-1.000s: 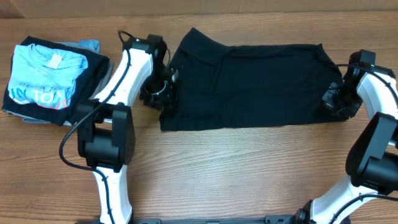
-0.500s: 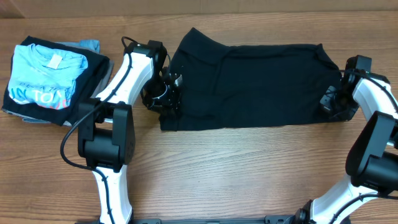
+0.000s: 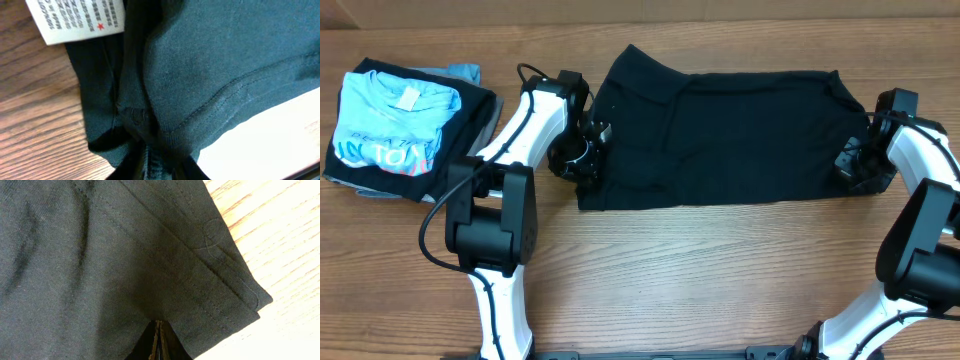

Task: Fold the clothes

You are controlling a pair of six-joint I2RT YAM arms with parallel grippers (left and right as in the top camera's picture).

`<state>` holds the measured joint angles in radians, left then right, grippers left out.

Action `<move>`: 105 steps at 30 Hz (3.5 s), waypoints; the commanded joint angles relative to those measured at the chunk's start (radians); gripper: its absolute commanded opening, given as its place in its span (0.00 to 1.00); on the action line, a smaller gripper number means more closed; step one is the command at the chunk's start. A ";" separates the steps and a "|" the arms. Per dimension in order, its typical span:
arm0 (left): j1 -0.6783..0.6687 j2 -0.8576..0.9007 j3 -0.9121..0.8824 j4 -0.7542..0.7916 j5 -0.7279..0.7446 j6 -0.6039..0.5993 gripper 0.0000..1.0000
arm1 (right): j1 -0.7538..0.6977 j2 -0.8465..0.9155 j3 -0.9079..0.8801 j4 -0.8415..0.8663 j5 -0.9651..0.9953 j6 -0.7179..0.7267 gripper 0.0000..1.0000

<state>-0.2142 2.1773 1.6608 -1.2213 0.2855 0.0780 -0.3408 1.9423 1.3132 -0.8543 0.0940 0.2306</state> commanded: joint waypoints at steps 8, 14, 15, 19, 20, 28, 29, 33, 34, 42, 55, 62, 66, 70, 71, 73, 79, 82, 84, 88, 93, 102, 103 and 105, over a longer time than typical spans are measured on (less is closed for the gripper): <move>-0.001 -0.011 0.005 0.093 -0.114 -0.041 0.04 | -0.003 -0.008 -0.011 0.005 0.011 -0.002 0.04; -0.001 -0.011 0.005 0.135 -0.140 -0.055 0.04 | -0.003 -0.008 -0.011 0.006 0.011 -0.003 0.04; -0.001 -0.011 0.005 0.145 -0.140 -0.056 0.04 | -0.003 -0.008 -0.011 0.006 0.010 -0.011 0.04; -0.001 -0.011 0.005 0.173 -0.140 -0.056 0.04 | -0.003 -0.008 -0.011 0.005 0.010 -0.025 0.04; -0.001 -0.011 0.005 0.180 -0.144 -0.056 0.04 | -0.003 -0.008 -0.011 0.006 0.010 -0.025 0.04; -0.001 -0.012 0.021 0.182 -0.233 -0.060 0.05 | -0.003 -0.009 -0.009 0.059 0.001 -0.073 0.04; -0.001 -0.012 0.024 0.180 -0.233 -0.060 0.05 | -0.003 -0.011 -0.001 0.061 -0.022 -0.084 0.04; -0.001 -0.012 0.026 0.168 -0.233 -0.060 0.10 | -0.004 -0.025 0.079 0.002 -0.058 -0.135 0.10; -0.001 -0.012 0.026 0.163 -0.233 -0.060 0.11 | -0.007 -0.031 0.098 -0.011 -0.058 -0.134 0.17; 0.002 -0.012 0.026 0.151 -0.241 -0.060 0.15 | -0.107 -0.039 0.140 -0.097 -0.059 -0.135 0.83; 0.046 -0.012 0.026 0.164 -0.233 -0.086 0.17 | -0.286 -0.018 0.139 -0.097 -0.378 -0.513 0.74; 0.045 -0.012 0.026 0.169 -0.199 -0.094 0.18 | -0.283 -0.018 0.140 -0.018 -0.386 -0.713 0.72; 0.046 -0.012 0.026 0.172 -0.200 -0.094 0.18 | -0.283 -0.018 0.140 0.016 -0.454 -0.662 0.77; 0.054 -0.012 0.026 0.179 -0.238 -0.093 0.17 | -0.259 0.006 0.139 0.032 -0.533 -0.814 0.42; 0.057 -0.012 0.026 0.182 -0.244 -0.093 0.17 | -0.254 0.017 0.139 0.036 -0.533 -0.831 0.39; 0.066 -0.012 0.026 0.187 -0.261 -0.093 0.17 | -0.241 0.052 0.139 0.056 -0.537 -0.863 0.37; 0.099 -0.012 0.026 0.190 -0.293 -0.093 0.17 | -0.188 0.165 0.138 0.146 -0.544 -0.988 0.47; 0.100 -0.012 0.026 0.186 -0.293 -0.093 0.17 | -0.172 0.185 0.138 0.202 -0.545 -0.991 0.56; 0.100 -0.012 0.026 0.186 -0.293 -0.093 0.17 | -0.163 0.185 0.138 0.237 -0.553 -0.991 0.63; 0.100 -0.012 0.026 0.186 -0.293 -0.093 0.18 | -0.154 0.185 0.138 0.266 -0.570 -0.990 0.65; 0.100 -0.012 0.026 0.186 -0.293 -0.093 0.18 | -0.154 0.185 0.138 0.269 -0.628 -0.991 0.53; 0.101 -0.012 0.026 0.185 -0.293 -0.093 0.20 | -0.154 0.185 0.134 0.242 -0.681 -0.991 0.53; 0.101 -0.012 0.026 0.185 -0.293 -0.093 0.20 | -0.154 0.185 0.134 0.237 -0.680 -0.991 0.53; 0.101 -0.012 0.026 0.185 -0.293 -0.093 0.20 | -0.154 0.185 0.131 0.232 -0.681 -0.991 0.53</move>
<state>-0.1196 2.1773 1.6630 -1.0321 0.0101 -0.0013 -0.4973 2.1273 1.4353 -0.6209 -0.5591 -0.7559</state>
